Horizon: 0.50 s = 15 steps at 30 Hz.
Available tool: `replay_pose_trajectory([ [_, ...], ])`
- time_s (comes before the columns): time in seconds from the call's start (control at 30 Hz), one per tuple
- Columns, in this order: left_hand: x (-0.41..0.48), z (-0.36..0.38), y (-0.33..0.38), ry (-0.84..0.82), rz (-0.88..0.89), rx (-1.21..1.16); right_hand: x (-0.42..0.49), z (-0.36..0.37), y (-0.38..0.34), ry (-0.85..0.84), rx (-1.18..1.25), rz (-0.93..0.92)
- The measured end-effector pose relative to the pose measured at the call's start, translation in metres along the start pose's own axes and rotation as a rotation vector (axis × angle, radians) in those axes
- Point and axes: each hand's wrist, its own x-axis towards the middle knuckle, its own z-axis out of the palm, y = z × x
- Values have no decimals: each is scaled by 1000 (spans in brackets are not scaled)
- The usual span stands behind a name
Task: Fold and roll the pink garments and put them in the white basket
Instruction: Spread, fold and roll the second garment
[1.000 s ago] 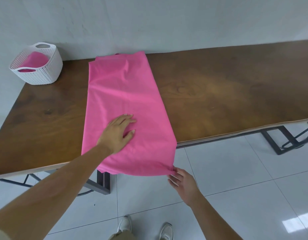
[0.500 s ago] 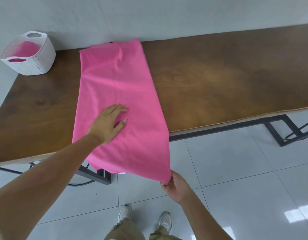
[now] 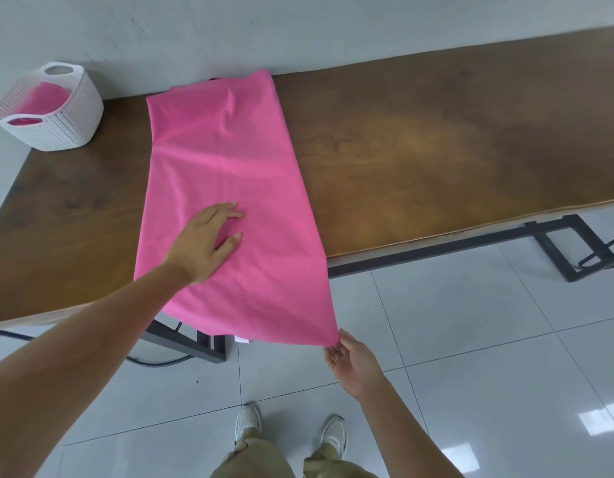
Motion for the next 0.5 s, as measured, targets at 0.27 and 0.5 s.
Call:
replay_pose_trajectory([
  [0.27,-4,1,2,9,26,9,-37,25,-47,221,-799,-236],
  [0.5,-12,6,4,15,24,24,-91,92,-88,-53,-1117,-707],
])
